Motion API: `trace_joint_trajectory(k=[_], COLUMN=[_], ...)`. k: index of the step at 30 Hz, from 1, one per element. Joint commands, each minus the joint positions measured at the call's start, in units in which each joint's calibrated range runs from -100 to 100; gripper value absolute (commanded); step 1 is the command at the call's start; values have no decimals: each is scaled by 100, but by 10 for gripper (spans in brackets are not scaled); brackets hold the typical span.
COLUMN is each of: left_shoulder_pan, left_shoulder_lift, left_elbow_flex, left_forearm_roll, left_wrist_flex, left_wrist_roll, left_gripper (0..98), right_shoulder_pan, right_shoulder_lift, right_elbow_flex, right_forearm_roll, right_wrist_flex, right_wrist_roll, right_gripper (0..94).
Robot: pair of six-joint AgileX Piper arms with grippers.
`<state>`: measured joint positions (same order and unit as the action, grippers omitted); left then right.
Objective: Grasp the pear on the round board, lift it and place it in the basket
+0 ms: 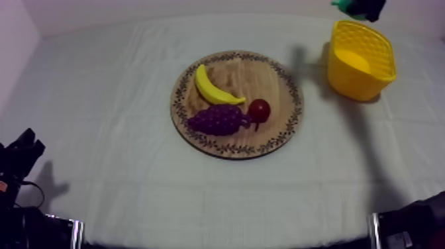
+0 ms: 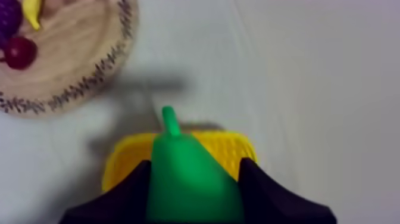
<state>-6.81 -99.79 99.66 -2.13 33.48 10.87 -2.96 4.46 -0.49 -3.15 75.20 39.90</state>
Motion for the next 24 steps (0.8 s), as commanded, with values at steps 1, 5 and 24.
trace_joint_trajectory(k=[1,5,24], left_shoulder_pan=[-3,-3,-3], left_shoulder_lift=[-4,-4,-4], left_elbow_flex=[0,0,0], left_forearm_roll=[1,1,1], left_wrist_flex=[-1,-1,-1], left_wrist_roll=[0,0,0], left_gripper=[1,1,1], right_shoulder_pan=[287,487,570], right_shoulder_lift=[45,216,2092], right_elbow_flex=[123,380,571], right_forearm_roll=[17,97,370], right_wrist_flex=[-228,-534,-1789], right_wrist_roll=[-30,-70,-527], right_gripper=[377,392,416])
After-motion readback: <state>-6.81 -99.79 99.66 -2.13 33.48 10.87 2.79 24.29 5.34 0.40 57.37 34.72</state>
